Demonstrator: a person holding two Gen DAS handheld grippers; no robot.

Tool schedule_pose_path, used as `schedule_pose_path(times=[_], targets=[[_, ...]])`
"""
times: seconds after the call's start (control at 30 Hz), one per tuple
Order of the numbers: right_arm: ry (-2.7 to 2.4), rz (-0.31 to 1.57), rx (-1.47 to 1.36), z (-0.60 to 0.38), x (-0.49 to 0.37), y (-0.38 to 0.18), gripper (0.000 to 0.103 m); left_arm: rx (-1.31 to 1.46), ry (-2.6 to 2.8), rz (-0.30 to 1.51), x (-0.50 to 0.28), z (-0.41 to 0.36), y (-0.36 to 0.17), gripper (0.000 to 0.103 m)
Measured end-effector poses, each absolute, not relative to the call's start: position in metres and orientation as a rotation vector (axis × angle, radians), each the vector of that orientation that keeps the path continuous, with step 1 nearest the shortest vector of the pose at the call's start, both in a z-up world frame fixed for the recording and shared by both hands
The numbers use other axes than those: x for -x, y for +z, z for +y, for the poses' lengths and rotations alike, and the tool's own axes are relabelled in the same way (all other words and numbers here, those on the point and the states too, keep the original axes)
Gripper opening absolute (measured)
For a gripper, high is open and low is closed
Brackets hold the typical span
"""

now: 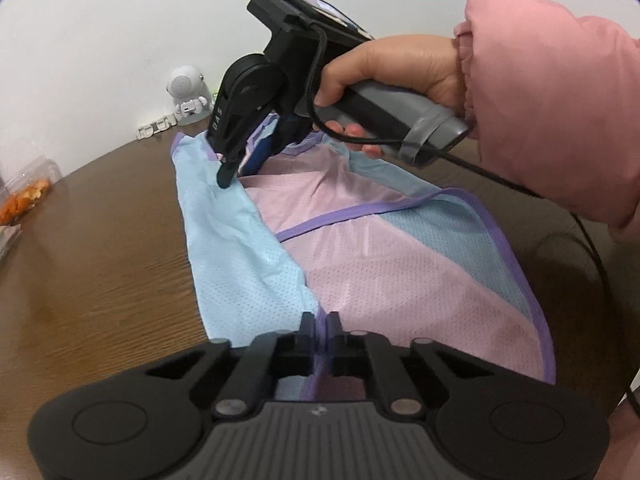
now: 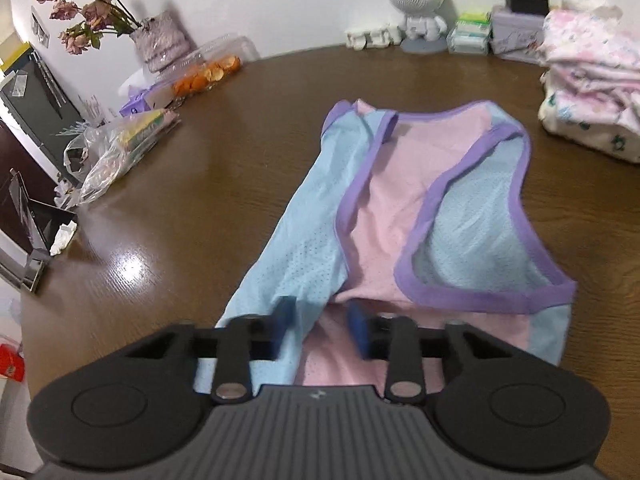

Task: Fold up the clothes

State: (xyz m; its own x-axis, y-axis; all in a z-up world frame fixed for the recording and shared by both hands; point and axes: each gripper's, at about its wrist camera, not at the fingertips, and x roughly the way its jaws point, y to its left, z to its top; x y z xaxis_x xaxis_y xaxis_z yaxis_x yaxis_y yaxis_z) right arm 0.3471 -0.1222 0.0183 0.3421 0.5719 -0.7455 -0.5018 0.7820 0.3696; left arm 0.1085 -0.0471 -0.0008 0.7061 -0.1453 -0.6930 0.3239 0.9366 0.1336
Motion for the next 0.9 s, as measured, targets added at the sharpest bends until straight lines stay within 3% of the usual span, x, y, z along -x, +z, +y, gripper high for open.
schedule_pose_path(times=[0.03,0.1,0.27,0.47,0.57,0.63,0.67,0.83,0.87,0.9], targets=[[0.706,1.011,-0.086,-0.122,-0.348,0.017,0.006,-0.25,-0.269,0.742,-0.109,-0.047,0.0,0.003],[0.718,1.003,-0.096,-0.124,-0.349,0.02,0.003,-0.238,-0.288,0.725,-0.106,-0.047,0.007,0.002],[0.725,0.962,-0.137,-0.144,-0.351,0.035,0.003,-0.258,-0.35,0.666,-0.098,-0.057,0.023,0.002],[0.678,0.998,-0.12,-0.153,-0.352,0.019,0.003,-0.251,-0.37,0.716,-0.106,-0.066,0.01,0.003],[0.695,0.99,-0.136,-0.154,-0.349,0.017,0.009,-0.216,-0.376,0.739,-0.106,-0.063,0.007,0.015],[0.685,0.964,-0.137,-0.158,-0.345,0.023,0.023,-0.18,-0.388,0.722,-0.098,-0.056,0.013,0.037],[0.68,0.947,-0.134,-0.16,-0.343,0.027,0.026,-0.168,-0.387,0.704,-0.092,-0.05,0.017,0.039],[0.736,0.859,-0.063,-0.158,-0.317,0.045,0.028,-0.152,-0.303,0.692,-0.08,-0.023,0.023,0.035],[0.761,0.857,-0.042,-0.153,-0.312,0.045,0.028,-0.156,-0.289,0.706,-0.081,-0.02,0.02,0.033],[0.785,0.855,-0.022,-0.148,-0.307,0.044,0.028,-0.154,-0.282,0.727,-0.082,-0.017,0.016,0.022]])
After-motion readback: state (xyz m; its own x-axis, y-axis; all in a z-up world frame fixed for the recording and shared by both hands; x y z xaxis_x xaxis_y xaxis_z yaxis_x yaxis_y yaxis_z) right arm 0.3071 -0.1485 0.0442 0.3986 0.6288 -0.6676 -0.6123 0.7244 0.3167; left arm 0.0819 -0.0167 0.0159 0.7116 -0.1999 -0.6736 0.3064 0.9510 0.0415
